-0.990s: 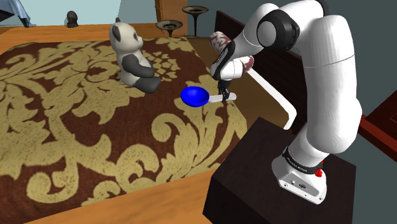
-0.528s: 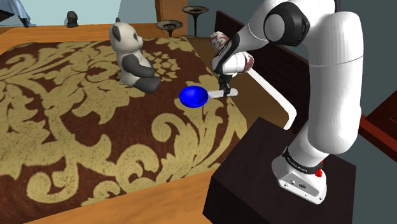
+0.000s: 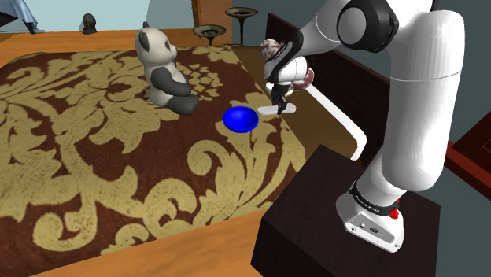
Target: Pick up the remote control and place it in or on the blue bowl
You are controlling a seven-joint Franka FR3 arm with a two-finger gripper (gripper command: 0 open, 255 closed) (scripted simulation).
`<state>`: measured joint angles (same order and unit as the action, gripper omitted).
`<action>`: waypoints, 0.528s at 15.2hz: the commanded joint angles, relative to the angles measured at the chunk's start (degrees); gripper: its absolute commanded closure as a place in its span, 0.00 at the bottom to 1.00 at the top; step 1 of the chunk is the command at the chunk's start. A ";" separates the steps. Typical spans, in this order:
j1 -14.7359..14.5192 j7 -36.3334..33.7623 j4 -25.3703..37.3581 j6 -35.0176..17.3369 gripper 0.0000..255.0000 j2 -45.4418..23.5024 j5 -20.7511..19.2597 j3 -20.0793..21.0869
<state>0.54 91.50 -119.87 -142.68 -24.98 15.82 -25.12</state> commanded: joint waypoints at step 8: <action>-1.82 -2.54 0.49 5.38 1.00 5.38 -3.81 -2.35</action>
<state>-0.98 89.36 -119.30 -137.90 -20.36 12.53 -27.21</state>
